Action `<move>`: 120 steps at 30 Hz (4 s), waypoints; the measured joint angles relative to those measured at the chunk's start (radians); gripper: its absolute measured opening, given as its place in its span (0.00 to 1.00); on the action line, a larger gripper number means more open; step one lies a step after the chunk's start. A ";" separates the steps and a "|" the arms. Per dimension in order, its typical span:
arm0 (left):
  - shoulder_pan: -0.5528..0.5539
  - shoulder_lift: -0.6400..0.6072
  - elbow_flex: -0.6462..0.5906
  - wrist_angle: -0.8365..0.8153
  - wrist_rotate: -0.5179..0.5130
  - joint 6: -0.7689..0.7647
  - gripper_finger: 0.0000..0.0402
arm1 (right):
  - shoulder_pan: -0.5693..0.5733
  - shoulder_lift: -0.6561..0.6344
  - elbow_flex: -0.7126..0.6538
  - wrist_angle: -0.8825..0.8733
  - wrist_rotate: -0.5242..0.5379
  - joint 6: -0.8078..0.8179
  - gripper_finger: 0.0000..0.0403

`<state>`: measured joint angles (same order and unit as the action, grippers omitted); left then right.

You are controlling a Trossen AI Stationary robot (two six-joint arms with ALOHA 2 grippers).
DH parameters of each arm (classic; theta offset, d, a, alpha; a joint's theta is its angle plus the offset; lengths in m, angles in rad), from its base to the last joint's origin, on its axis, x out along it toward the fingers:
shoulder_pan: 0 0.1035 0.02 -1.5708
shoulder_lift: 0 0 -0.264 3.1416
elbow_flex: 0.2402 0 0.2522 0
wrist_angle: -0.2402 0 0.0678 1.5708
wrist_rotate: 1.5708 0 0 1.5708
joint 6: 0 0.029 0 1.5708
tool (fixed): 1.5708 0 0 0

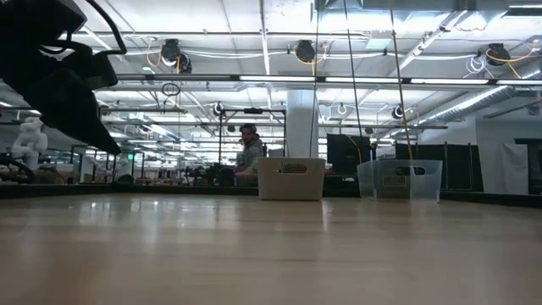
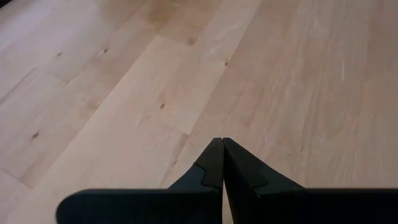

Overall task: Sort spices by type
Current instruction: Put the brown seasoning bottle into the black bin, then return to Home Position

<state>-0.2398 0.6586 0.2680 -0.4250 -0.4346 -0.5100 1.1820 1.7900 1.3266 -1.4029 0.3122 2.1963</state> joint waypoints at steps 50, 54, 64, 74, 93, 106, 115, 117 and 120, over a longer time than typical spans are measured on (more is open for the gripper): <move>0.000 0.000 0.000 -0.002 0.008 -0.002 0.02 | -0.003 0.041 -0.096 0.142 -0.042 0.004 0.58; 0.000 0.000 0.000 -0.002 0.008 -0.002 0.02 | -0.003 0.028 -0.096 0.129 -0.037 0.007 0.64; 0.000 0.000 0.000 -0.001 0.008 -0.002 0.02 | -0.006 -0.045 -0.097 0.092 -0.032 -0.005 0.67; 0.000 0.000 0.000 0.045 0.013 0.031 0.02 | -0.077 -0.174 -0.097 0.082 -0.007 -0.114 0.67; -0.013 0.000 0.000 0.304 0.064 0.180 0.02 | -0.364 -0.244 -0.096 0.380 0.277 -0.794 0.67; -0.069 0.000 0.000 0.479 0.064 0.277 0.02 | -0.642 -0.244 -0.096 0.868 0.202 -1.558 0.56; -0.113 0.000 0.000 0.562 0.064 0.369 0.02 | -0.809 -0.244 -0.096 1.089 0.044 -1.913 0.45; -0.118 0.000 0.000 0.580 0.064 0.381 0.02 | -0.846 -0.244 -0.096 1.116 0.004 -1.965 0.41; -0.126 0.000 0.000 0.605 0.064 0.398 0.02 | -0.901 -0.244 -0.096 1.153 -0.059 -2.034 0.35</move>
<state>-0.3658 0.6590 0.2680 0.1795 -0.3702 -0.1116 0.2811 1.5463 1.2304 -0.2494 0.2529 0.1623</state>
